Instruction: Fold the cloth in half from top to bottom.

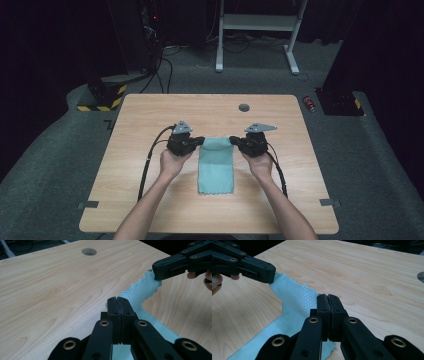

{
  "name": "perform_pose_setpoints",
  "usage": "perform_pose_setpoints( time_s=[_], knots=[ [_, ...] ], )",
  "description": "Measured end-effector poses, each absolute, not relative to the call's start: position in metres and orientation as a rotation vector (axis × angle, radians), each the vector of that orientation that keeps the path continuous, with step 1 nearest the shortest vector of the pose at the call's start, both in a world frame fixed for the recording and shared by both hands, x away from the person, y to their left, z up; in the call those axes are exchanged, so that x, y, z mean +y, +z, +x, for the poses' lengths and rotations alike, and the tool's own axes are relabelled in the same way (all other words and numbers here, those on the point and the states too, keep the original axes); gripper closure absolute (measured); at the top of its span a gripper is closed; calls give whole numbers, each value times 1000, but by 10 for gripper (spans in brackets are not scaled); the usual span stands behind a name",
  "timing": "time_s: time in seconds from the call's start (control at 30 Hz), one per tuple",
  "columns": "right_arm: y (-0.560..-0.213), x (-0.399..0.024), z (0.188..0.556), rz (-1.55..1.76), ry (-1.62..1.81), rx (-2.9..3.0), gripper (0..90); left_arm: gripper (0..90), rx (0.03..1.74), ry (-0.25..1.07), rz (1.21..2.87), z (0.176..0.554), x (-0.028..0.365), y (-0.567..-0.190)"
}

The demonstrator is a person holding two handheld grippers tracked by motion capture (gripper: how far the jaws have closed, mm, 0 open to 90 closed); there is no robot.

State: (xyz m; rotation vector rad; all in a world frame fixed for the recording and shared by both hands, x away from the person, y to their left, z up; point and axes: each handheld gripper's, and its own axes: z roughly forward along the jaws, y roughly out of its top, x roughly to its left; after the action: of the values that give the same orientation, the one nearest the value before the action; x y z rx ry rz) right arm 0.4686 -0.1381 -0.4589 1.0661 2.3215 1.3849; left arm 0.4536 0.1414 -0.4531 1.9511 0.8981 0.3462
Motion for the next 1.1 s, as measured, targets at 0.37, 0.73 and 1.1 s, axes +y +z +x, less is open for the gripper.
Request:
perform_pose_setpoints(
  time_s=[0.37,0.73,1.1],
  knots=[
    [-458,-138,454,1013,1402,2337,888,890,884,338,1946,442,146,-454],
    [-461,-140,442,995,1426,2348,888,891,859,327,1942,429,148,-458],
    [-463,-141,434,976,1433,2366,888,891,846,318,1934,420,150,-460]
  ],
)
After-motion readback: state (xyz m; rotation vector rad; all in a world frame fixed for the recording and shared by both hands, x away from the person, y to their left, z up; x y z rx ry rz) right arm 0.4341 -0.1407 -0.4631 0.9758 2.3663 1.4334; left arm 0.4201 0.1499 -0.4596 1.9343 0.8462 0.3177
